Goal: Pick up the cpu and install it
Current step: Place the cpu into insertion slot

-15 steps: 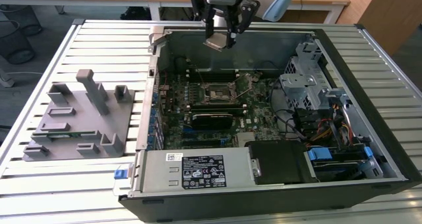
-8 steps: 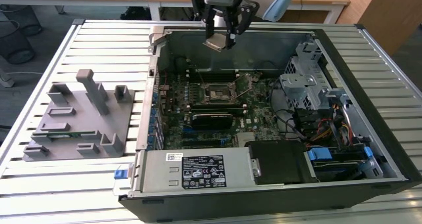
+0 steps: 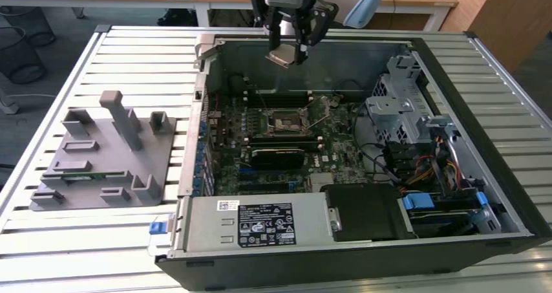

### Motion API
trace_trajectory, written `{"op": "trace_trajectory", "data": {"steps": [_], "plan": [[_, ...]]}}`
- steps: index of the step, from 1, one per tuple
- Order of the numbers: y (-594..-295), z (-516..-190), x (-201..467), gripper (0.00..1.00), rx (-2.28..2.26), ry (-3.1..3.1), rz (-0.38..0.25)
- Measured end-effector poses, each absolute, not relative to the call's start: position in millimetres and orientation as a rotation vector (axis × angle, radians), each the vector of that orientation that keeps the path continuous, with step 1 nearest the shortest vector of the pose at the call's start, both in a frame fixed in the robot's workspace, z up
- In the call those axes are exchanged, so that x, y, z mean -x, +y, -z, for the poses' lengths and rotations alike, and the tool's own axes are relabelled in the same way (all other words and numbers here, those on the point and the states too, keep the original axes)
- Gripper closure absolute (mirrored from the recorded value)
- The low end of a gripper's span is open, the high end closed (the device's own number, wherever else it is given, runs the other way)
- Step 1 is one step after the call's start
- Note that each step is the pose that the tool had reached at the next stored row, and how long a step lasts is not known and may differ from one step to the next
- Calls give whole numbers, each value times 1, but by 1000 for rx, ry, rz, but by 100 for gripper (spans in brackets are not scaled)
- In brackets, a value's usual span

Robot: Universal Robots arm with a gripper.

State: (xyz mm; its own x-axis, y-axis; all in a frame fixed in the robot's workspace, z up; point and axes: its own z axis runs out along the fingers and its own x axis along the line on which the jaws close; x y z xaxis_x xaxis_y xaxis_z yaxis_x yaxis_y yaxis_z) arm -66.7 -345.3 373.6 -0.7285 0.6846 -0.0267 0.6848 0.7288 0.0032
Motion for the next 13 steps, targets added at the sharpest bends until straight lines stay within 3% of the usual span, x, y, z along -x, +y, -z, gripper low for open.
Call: {"op": "trace_trajectory", "data": {"steps": [13], "plan": [[-344,-372,67,46,-1301,2831,14]]}}
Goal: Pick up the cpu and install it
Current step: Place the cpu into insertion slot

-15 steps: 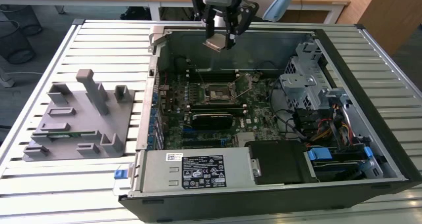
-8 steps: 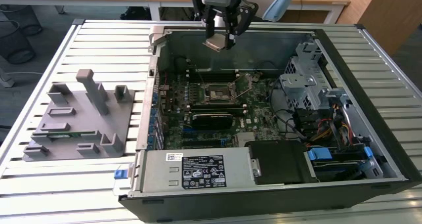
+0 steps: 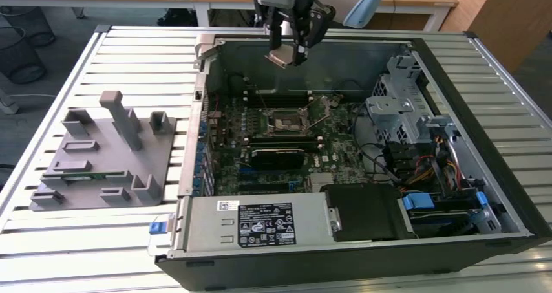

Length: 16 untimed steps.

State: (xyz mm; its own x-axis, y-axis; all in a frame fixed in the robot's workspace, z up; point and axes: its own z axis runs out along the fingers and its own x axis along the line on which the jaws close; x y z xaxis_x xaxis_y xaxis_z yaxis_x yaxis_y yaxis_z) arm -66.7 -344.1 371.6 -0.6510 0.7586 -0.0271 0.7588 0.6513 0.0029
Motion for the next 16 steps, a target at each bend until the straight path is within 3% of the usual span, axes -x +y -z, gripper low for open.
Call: {"op": "trace_trajectory", "data": {"steps": [16], "plan": [[-344,-363,67,46,-1571,2692,17]]}}
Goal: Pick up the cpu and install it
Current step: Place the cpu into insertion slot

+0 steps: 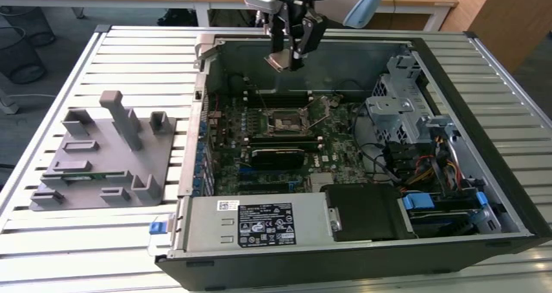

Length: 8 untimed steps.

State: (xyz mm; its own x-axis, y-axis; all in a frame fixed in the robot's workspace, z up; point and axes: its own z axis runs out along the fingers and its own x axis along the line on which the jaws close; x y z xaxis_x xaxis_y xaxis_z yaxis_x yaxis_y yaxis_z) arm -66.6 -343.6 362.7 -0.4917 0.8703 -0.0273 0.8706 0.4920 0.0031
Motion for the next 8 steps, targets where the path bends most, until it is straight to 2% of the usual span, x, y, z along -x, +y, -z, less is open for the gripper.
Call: {"op": "trace_trajectory", "data": {"steps": [8], "plan": [[-344,-361,66,46,-1604,2670,20]]}}
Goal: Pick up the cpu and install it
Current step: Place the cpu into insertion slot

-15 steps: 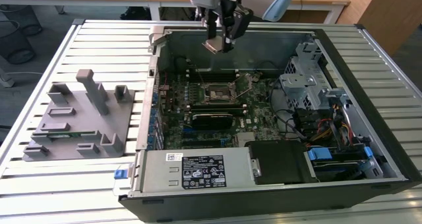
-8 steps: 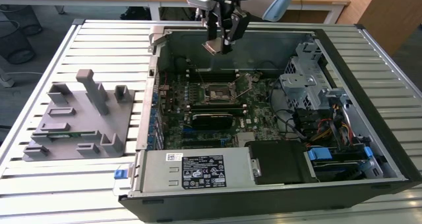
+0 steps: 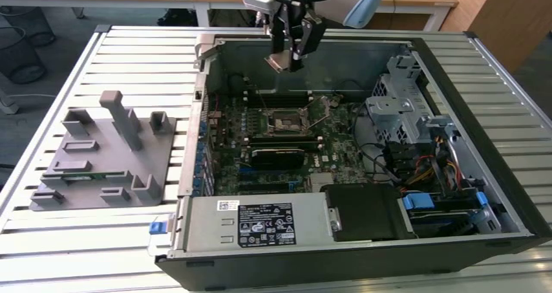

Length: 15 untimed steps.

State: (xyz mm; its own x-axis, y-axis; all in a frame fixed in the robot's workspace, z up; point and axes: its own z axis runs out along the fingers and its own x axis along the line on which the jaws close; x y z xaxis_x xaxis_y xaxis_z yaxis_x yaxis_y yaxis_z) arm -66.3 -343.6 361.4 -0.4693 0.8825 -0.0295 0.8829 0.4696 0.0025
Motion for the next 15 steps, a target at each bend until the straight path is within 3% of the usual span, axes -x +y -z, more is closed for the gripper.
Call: {"op": "trace_trajectory", "data": {"steps": [15], "plan": [[-344,-361,66,46,-1627,2652,31]]}}
